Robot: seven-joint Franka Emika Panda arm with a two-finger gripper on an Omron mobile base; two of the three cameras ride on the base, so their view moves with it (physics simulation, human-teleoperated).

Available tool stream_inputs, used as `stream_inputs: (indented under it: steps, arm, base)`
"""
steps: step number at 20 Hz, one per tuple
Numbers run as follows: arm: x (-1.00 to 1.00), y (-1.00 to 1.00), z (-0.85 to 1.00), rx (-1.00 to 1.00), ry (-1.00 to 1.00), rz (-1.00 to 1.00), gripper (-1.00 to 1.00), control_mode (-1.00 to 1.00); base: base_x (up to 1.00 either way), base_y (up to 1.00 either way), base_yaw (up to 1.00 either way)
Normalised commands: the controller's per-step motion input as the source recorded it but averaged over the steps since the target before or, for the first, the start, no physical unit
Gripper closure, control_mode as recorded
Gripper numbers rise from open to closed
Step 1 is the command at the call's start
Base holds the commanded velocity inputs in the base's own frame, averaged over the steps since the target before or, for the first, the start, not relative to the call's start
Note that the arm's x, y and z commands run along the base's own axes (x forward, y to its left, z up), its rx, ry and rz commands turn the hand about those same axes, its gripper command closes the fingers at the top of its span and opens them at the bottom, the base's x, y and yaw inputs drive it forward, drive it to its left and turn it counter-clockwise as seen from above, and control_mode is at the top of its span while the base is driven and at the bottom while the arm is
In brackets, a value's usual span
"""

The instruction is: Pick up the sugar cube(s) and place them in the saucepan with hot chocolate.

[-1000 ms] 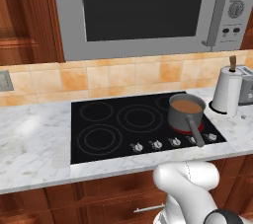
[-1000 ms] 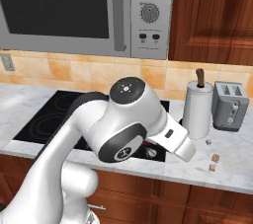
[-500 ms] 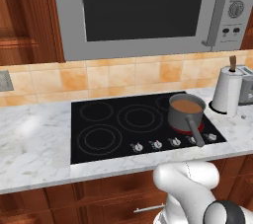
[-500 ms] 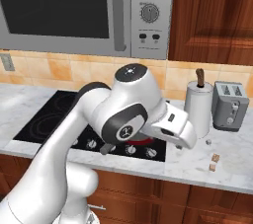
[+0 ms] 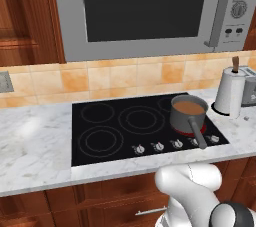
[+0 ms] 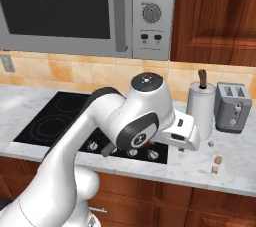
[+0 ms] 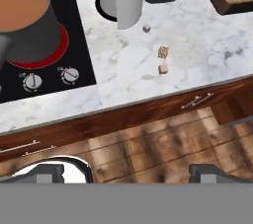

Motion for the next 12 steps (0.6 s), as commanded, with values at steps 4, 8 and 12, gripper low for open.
stream_inputs:
  steps: [4,8,12]
  arm:
    - [0.29,0.00,-0.26,0.01,0.02,0.15,-1.00,-1.00]
    - [0.42,0.00,-0.27,0.00,0.11,0.14,-1.00,-1.00]
    - [0.47,-0.08,-0.33,0.00,0.12,0.14,-1.00,-1.00]
  base:
    - [0.00,0.00,0.00]
    - [0.00,0.00,0.00]
    - [0.00,0.00,0.00]
